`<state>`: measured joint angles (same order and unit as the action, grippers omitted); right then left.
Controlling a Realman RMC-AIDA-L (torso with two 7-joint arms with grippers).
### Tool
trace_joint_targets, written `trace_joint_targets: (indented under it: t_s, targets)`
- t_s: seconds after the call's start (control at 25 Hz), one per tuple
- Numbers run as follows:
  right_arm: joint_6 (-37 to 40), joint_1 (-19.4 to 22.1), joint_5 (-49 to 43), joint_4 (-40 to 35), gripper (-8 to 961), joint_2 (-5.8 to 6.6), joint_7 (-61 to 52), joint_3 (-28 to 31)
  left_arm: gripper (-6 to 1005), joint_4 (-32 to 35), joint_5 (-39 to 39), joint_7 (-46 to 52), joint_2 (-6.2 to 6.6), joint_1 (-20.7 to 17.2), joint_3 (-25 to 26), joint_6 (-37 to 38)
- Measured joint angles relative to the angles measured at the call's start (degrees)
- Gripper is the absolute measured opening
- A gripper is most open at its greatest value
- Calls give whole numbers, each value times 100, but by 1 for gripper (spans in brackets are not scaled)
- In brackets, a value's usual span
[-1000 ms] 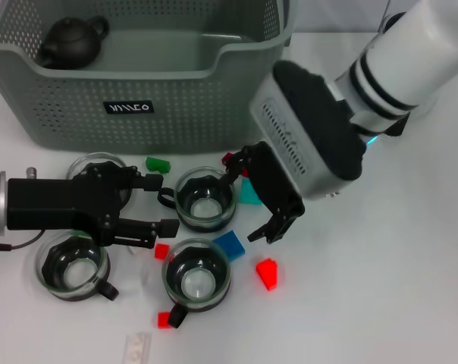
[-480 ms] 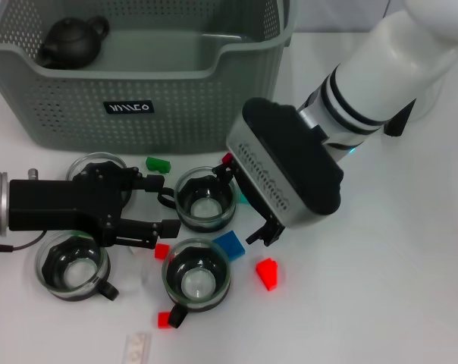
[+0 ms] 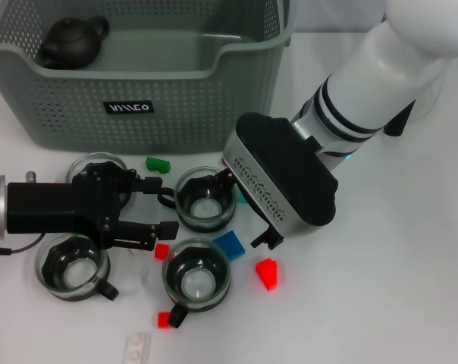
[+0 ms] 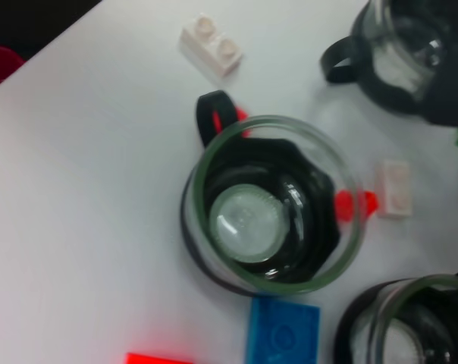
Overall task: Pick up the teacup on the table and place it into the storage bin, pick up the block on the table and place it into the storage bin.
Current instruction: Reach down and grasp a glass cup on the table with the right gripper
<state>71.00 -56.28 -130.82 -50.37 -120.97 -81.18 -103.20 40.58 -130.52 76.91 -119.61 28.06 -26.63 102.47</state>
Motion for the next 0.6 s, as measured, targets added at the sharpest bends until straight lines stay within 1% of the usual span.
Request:
trace_joint_targets:
  t_s: [0.16, 0.36, 0.6]
  targets:
    - [-38, -15, 37, 53, 888, -11, 36, -46, 903, -25, 6, 0, 0, -2, 0, -1]
    - [-264, -2, 61, 121, 882, -27, 54, -256, 903, -57, 2, -8, 0, -2, 0, -11]
    - [-364, -117, 226, 344, 874, -43, 80, -328, 903, -68, -7, -9, 0, -8, 0, -19]
